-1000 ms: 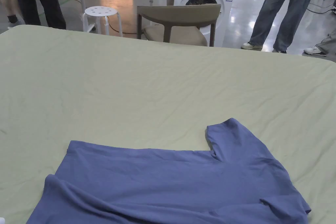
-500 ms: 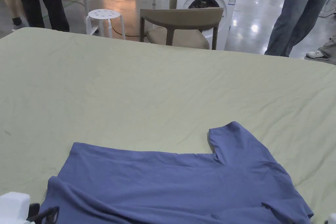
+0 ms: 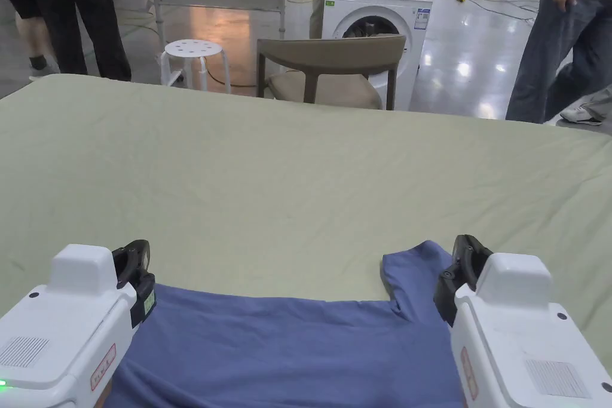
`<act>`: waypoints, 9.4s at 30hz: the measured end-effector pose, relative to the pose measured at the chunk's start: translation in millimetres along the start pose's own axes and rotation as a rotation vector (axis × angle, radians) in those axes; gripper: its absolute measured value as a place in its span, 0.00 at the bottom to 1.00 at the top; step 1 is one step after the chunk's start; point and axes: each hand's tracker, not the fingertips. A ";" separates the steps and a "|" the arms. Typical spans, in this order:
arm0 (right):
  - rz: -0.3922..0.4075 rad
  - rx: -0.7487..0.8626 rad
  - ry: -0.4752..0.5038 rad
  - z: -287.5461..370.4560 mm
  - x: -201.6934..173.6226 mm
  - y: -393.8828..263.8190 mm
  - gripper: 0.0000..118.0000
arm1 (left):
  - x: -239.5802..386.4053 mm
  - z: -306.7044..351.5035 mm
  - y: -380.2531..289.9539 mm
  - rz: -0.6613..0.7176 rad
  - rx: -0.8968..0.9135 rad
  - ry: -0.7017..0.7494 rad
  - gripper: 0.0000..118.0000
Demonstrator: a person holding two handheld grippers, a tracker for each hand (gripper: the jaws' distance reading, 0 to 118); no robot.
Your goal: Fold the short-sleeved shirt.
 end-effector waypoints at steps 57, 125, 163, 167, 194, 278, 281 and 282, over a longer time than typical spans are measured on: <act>-0.022 -0.987 0.020 -245.6 163.5 -118.4 0.62 | -48.7 -120.4 -18.2 -0.007 -0.516 -0.094 0.00; 0.111 -0.632 -0.007 67.7 132.1 -15.1 0.67 | -64.1 36.9 -41.7 0.005 -0.310 -0.135 0.33; 0.046 0.007 0.069 0.0 -32.4 0.1 0.00 | -178.6 40.6 -75.7 0.427 -0.522 -0.261 0.04; 0.052 -0.031 0.092 -4.0 -35.7 -8.9 0.00 | -206.9 35.0 -109.1 0.625 -0.646 -0.340 0.32; 0.035 -0.112 0.081 -12.3 -20.8 -19.9 0.00 | -162.5 -13.0 -139.0 0.872 -0.789 -0.574 0.03; 0.004 -0.240 0.016 -0.4 35.9 -56.0 0.00 | 86.5 -26.0 -120.2 0.332 -1.045 -0.644 0.07; 0.013 -0.237 0.022 -0.7 34.9 -55.3 0.00 | 75.6 -22.0 -119.7 0.369 -1.071 -0.675 0.07; 0.013 -0.236 0.024 -1.2 33.6 -54.6 0.00 | 71.1 -20.5 -118.2 0.394 -1.070 -0.682 0.07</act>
